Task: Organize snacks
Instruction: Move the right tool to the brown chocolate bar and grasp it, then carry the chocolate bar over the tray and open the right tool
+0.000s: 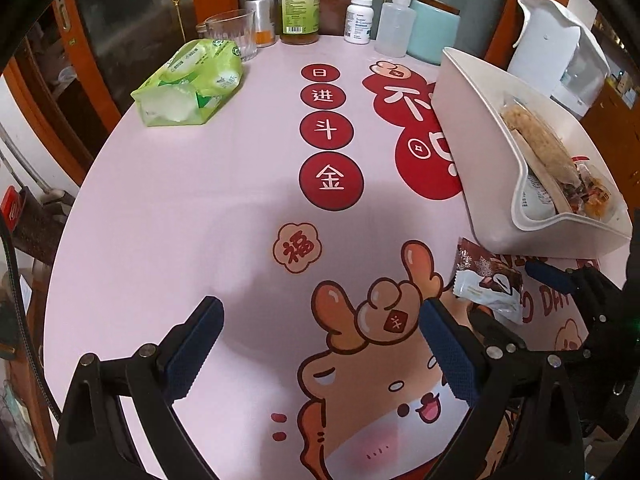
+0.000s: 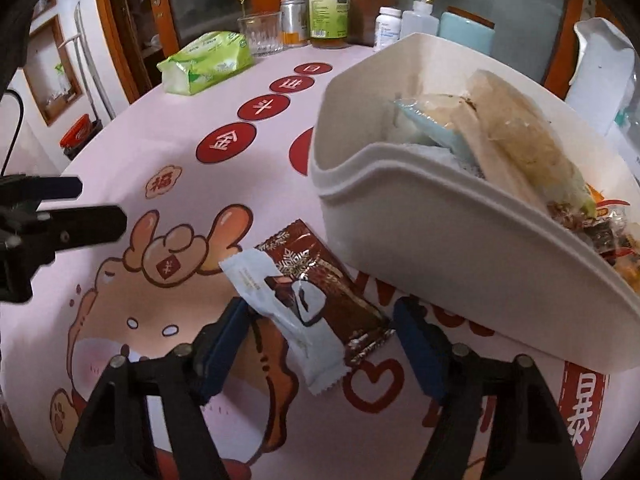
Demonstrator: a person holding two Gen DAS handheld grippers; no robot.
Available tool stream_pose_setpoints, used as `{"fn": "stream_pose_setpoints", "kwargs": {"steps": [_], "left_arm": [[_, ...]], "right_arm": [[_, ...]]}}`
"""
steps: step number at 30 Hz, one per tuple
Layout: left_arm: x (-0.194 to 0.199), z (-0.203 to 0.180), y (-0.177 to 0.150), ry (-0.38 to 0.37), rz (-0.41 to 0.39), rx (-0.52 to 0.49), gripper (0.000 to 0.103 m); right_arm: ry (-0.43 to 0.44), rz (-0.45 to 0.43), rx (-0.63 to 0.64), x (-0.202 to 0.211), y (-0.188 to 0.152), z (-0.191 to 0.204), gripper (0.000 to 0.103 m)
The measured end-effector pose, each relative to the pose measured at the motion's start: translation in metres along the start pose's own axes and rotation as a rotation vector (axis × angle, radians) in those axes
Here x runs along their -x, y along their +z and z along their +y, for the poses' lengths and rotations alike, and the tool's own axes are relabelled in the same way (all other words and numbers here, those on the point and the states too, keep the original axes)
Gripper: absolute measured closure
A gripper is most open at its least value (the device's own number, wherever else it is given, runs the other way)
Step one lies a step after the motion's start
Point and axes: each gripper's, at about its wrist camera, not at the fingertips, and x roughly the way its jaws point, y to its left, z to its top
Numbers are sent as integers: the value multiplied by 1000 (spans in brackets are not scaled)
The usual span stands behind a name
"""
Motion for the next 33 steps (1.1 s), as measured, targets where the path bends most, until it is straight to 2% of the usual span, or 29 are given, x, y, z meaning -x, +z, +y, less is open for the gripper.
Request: {"fn": "stream_pose_setpoints", "kwargs": {"steps": [1, 2, 6, 7, 8, 20, 26, 33], "left_arm": [[-1, 0, -1, -1, 4, 5, 5], [-2, 1, -1, -2, 6, 7, 5], [-2, 0, -3, -8, 13, 14, 5], [-2, -2, -4, -7, 14, 12, 5], [-2, -2, -4, -7, 14, 12, 5], [13, -13, -23, -3, 27, -13, 5], [26, -32, -34, -19, 28, -51, 5], [53, -71, -29, -72, -2, -103, 5]], "right_arm": [[7, -3, 8, 1, 0, 2, 40], [15, -7, 18, 2, 0, 4, 51], [23, 4, 34, 5, -1, 11, 55], [29, 5, 28, 6, -2, 12, 63], [38, 5, 24, 9, -4, 13, 66], [101, 49, -53, 47, -45, 21, 67], [64, 7, -106, 92, -54, 4, 67], [-12, -98, -148, 158, -41, -36, 67]]}}
